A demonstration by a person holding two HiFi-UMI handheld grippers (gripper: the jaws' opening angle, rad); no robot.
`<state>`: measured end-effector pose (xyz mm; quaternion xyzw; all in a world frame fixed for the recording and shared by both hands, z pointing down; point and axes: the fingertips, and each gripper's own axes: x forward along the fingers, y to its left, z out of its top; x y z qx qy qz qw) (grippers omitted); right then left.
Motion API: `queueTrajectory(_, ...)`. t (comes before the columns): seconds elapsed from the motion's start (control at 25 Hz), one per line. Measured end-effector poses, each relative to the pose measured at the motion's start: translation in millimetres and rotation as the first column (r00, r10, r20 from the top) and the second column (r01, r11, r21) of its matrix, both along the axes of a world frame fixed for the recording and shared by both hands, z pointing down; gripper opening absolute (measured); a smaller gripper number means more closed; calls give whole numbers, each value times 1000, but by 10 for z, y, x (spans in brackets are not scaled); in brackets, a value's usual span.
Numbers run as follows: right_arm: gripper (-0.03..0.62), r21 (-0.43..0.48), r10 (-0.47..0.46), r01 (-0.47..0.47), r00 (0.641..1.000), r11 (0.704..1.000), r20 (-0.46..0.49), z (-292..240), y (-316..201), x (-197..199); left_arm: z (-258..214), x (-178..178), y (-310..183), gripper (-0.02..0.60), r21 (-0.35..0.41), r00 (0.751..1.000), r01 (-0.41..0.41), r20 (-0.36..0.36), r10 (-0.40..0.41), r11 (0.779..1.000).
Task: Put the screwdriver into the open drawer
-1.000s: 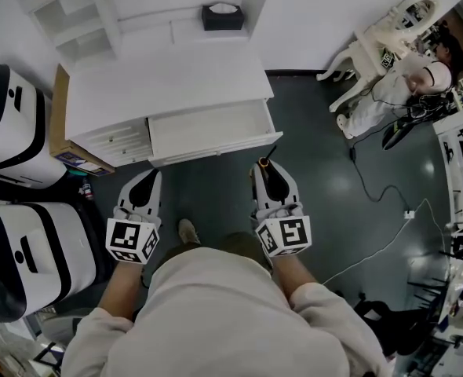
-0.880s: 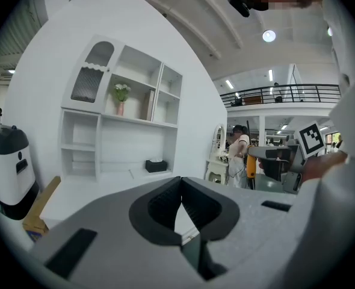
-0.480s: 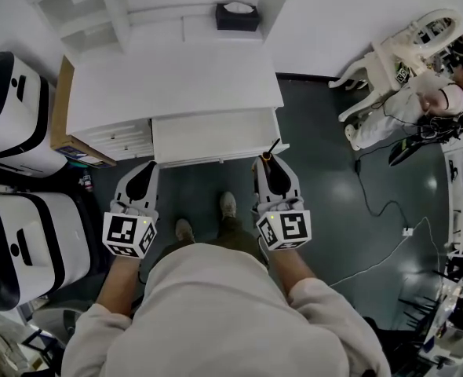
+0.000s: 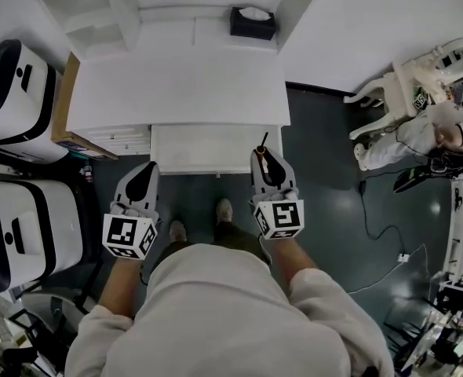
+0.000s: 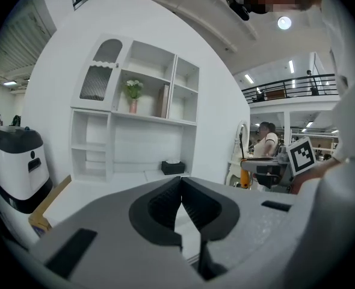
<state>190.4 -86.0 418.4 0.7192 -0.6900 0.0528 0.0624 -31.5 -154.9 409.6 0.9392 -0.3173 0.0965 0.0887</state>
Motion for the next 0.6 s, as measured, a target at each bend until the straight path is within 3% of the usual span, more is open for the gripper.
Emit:
queueTrajectory(0.28,77,-91,-139,128,983,988,-122,383,-509,140,83,99,-128,5,-19,997,73,25,-73,997)
queueTrajectory(0.6,77,-237,-313,253,914,938,-260,1016,-928,14,233,-81,-193,5,-50,983,173,61,-170,984)
